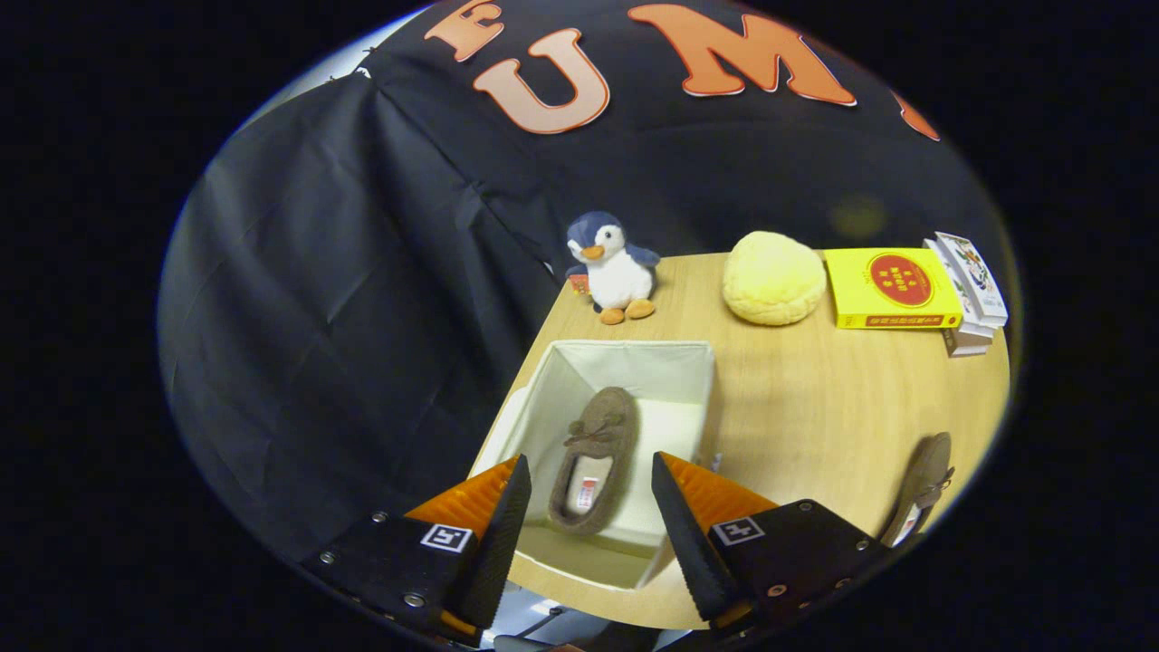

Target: Open the storage box then place both shoes into the box .Put the left shoe in first, then the right shoe, with the right side of both shoes facing outward in a uniform manner.

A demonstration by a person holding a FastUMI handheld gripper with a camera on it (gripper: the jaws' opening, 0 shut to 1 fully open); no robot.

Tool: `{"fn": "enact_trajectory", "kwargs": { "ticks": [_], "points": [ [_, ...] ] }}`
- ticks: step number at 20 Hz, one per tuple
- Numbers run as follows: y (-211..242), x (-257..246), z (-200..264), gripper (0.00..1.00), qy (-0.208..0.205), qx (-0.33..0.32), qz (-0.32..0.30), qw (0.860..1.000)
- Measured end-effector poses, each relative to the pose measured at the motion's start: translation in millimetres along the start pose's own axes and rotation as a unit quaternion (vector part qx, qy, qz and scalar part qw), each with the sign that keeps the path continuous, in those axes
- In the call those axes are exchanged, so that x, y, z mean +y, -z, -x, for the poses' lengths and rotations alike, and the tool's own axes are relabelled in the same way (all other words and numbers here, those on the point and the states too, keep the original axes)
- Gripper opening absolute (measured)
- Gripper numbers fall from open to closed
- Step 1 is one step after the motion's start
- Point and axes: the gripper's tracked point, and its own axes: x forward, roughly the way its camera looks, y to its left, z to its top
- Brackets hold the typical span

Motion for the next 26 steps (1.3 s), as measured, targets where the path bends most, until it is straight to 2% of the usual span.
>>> {"fn": "enact_trajectory", "kwargs": {
  "ticks": [2, 11, 21, 26],
  "points": [
    [3, -31, 24, 0.86, 0.02, -0.013, 0.006, 1.0],
    [47, -164, 83, 0.94, 0.108, -0.063, 0.004, 0.992],
    [135, -309, 119, 0.95, 0.225, -0.025, -0.047, 0.973],
    [160, -355, 118, 0.95, 0.248, -0.015, -0.059, 0.967]
  ]
}}
